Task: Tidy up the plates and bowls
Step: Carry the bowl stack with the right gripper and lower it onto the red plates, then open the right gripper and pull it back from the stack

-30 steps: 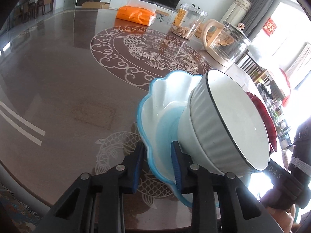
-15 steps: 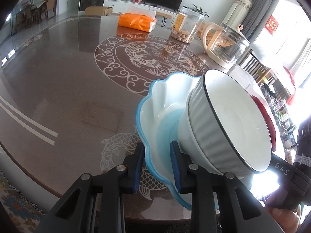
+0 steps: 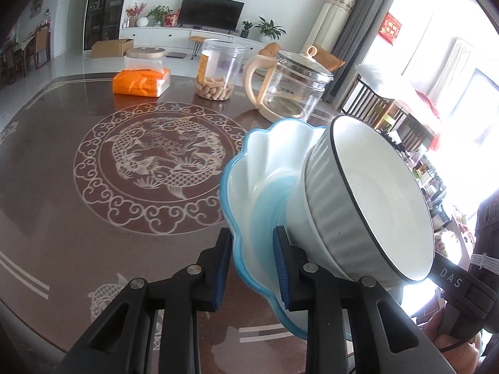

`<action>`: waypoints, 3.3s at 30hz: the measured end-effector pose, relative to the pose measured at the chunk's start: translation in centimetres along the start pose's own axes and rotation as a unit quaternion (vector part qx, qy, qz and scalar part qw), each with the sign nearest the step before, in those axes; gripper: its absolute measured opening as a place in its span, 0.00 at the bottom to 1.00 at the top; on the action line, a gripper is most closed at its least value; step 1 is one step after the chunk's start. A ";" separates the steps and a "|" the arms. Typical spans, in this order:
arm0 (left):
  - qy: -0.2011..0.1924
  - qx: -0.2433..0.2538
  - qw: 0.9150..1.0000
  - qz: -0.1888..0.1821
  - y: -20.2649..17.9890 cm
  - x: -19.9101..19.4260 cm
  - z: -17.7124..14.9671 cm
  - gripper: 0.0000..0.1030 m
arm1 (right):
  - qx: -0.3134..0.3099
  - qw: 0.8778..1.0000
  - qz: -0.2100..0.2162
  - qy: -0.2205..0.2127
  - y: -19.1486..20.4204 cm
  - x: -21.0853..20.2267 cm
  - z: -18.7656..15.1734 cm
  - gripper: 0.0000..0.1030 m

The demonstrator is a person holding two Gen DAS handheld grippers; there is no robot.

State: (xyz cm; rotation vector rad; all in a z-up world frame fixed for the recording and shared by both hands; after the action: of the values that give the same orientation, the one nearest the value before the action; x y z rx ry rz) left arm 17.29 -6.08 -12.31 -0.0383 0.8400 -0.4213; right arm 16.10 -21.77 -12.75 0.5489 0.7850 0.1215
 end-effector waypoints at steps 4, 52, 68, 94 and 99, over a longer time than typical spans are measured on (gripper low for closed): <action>0.002 0.015 1.000 -0.020 -3.2 2.4 1.6 0.25 | 0.010 0.999 -0.022 -0.022 -3.1 -1.2 2.4 0.18; 0.023 0.034 0.999 0.036 -5.4 8.4 0.8 0.58 | 0.050 0.996 -0.059 -0.050 -12.9 1.4 4.2 0.23; 0.006 0.040 0.995 0.091 -3.0 6.0 1.2 0.74 | 0.053 0.993 -0.069 -0.086 -13.5 -2.0 5.5 0.49; -0.010 0.078 0.988 0.133 -3.0 -3.0 -1.3 0.98 | -0.004 0.981 -0.165 -0.098 -9.4 -9.3 -2.1 0.73; -0.014 0.082 0.985 0.150 -2.9 -5.3 -2.9 0.98 | -0.005 0.981 -0.171 -0.089 -7.8 -11.0 -4.5 0.73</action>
State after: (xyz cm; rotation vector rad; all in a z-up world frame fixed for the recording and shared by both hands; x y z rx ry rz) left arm 11.08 -6.39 -9.87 0.2326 0.7669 -0.2052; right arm 4.38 -29.89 -12.30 0.4015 0.6920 -0.2380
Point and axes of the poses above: each gripper's, at about its wrist camera, not at the fingertips, and x roughly the way its jaws point, y to its left, z to its top, the point moved 9 cm from there along x, roughly the way its jaws point, and after that the axes turned 10 degrees about x, right-handed, at the moved point
